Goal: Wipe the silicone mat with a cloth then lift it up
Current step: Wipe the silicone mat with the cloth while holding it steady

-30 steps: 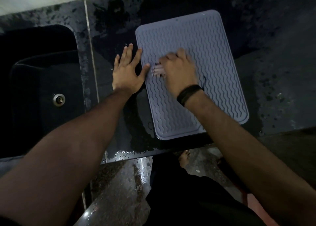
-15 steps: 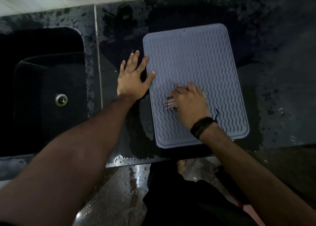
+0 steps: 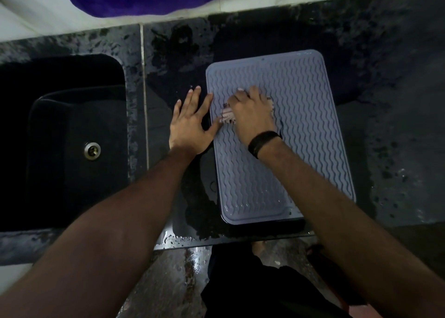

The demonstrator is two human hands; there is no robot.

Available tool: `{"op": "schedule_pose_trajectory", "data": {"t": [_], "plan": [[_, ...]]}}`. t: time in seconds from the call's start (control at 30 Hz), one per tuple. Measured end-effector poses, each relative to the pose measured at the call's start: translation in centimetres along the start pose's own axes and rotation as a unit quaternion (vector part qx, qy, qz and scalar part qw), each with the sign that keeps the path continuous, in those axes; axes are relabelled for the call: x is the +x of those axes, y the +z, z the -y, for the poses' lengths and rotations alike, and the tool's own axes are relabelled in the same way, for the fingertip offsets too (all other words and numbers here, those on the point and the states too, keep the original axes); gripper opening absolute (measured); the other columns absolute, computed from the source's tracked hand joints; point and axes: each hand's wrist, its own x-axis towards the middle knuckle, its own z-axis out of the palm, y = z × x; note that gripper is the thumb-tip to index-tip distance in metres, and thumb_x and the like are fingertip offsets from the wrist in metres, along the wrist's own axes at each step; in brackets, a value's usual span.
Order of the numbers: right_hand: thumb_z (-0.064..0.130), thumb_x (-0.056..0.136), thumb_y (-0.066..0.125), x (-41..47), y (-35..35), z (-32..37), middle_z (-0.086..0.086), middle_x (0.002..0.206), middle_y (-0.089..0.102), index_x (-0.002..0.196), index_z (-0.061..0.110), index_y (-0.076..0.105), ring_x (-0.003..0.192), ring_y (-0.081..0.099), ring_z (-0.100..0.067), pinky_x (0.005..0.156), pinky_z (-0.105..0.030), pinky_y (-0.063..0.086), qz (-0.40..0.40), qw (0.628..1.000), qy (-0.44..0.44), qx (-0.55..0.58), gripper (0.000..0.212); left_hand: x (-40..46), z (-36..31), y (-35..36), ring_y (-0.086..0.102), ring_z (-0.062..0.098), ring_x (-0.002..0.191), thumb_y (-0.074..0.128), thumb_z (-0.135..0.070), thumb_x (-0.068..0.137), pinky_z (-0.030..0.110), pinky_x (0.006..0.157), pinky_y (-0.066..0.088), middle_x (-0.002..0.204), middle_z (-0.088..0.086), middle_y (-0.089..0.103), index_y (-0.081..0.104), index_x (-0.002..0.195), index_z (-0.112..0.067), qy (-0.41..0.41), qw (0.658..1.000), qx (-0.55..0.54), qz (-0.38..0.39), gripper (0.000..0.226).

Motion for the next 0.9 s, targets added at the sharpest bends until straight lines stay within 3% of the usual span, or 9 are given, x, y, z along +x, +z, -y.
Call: {"op": "schedule_pose_trajectory", "data": {"t": [0.23,0.4,0.57,0.9], "plan": [[0.02,0.085,0.061,-3.6,-0.1,-1.0,-0.007,0.131,0.055,0.125,0.015,0.058,0.125,0.038,-0.03,0.102,-0.043,0.035,0.044,0.999,-0.009,0.014,0.04,0.0,-0.1,0.3,0.009,0.018,0.158,0.033,-0.07,0.099,0.047,0.128,0.011,0.171,0.003,0.016,0.027,0.162,-0.031,-0.004,1.0,-0.017,-0.02,0.074],[0.014,0.084,0.056,1.4,-1.8,-1.8,-0.008,0.128,0.056,0.124,0.014,0.058,0.125,0.038,-0.032,0.102,-0.045,0.034,-0.005,1.0,0.021,0.014,0.04,0.1,0.0,0.5,0.007,0.016,0.158,0.032,-0.071,0.099,0.047,0.128,0.01,0.171,0.001,0.015,0.026,0.162,-0.032,-0.006,1.0,-0.017,-0.018,0.074],[0.014,0.089,0.051,4.9,-1.6,-1.8,-0.013,0.135,0.05,0.131,0.011,0.05,0.129,0.034,-0.035,0.106,-0.049,0.03,0.021,0.999,0.033,-0.015,0.043,0.0,0.0,0.6,0.009,0.016,0.158,0.033,-0.071,0.099,0.047,0.127,0.011,0.171,0.002,0.016,0.029,0.161,-0.031,-0.005,0.999,-0.02,-0.026,0.073],[0.02,0.087,0.056,0.1,-0.9,-1.5,-0.009,0.131,0.054,0.124,0.014,0.058,0.126,0.038,-0.032,0.101,-0.045,0.035,0.028,0.999,0.026,-0.022,0.038,0.0,-0.1,0.3,0.007,0.016,0.158,0.029,-0.072,0.099,0.047,0.127,0.01,0.171,0.001,0.014,0.025,0.162,-0.032,-0.008,1.0,-0.018,-0.013,0.075]]}}
